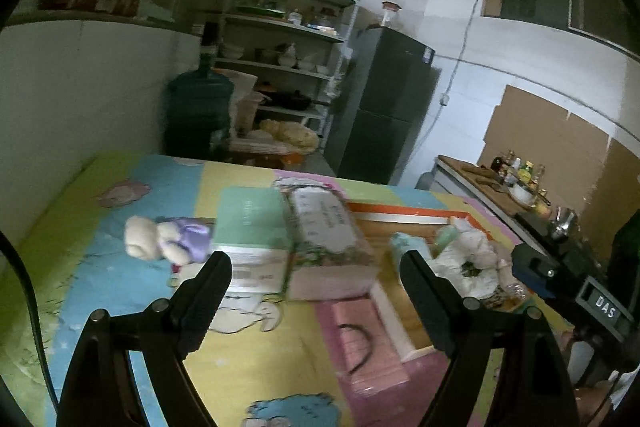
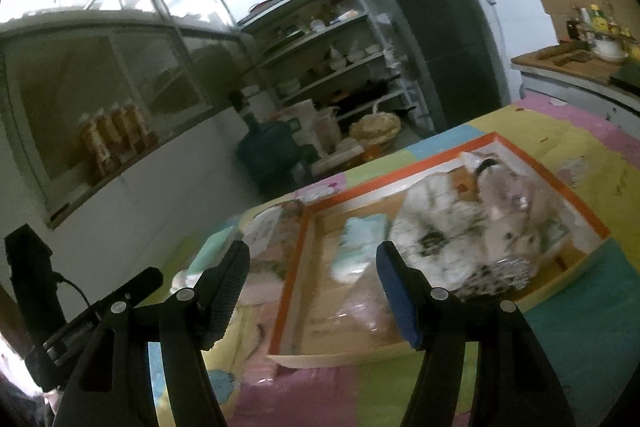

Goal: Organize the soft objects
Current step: 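Withdraw both tools from the tray back toward the pile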

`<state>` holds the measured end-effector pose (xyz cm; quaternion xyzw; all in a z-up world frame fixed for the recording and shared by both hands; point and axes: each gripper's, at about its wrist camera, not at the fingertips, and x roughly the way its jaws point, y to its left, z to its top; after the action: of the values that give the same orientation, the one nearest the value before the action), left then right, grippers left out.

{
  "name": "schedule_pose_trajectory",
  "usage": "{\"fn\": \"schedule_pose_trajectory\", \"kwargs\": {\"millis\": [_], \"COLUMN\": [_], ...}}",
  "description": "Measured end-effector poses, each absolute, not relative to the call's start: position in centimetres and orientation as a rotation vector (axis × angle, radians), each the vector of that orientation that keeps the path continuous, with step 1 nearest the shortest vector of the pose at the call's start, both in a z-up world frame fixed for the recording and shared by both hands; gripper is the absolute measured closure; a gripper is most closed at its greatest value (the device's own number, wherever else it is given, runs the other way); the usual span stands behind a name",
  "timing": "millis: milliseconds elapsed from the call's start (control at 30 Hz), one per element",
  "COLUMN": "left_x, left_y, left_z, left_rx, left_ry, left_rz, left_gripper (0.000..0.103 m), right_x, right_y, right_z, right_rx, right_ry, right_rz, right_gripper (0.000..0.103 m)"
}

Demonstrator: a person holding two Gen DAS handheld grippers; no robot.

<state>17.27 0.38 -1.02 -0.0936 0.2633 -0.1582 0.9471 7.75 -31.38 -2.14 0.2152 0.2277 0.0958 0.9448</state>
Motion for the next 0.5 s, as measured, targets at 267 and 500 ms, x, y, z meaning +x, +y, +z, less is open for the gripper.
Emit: {"fn": "schedule_pose_trajectory", "kwargs": {"millis": [267, 500], "left_x": [17.0, 16.3], "left_y": [4.0, 7.7], "left_z": [-2.1, -2.6], "left_rx": [-0.213, -0.249], "left_ry": [0.541, 0.536], "left_rz": [-0.269, -0.242], "left_gripper": [0.017, 0.017], "right_x": [8.0, 9.0], "right_y": [-24.1, -17.8], "right_z": [-3.0, -4.8], "right_rx": [0.336, 0.216], "right_ry": [0.537, 0.654], "right_rz": [0.318, 0.353], "right_gripper": [0.036, 0.036]}}
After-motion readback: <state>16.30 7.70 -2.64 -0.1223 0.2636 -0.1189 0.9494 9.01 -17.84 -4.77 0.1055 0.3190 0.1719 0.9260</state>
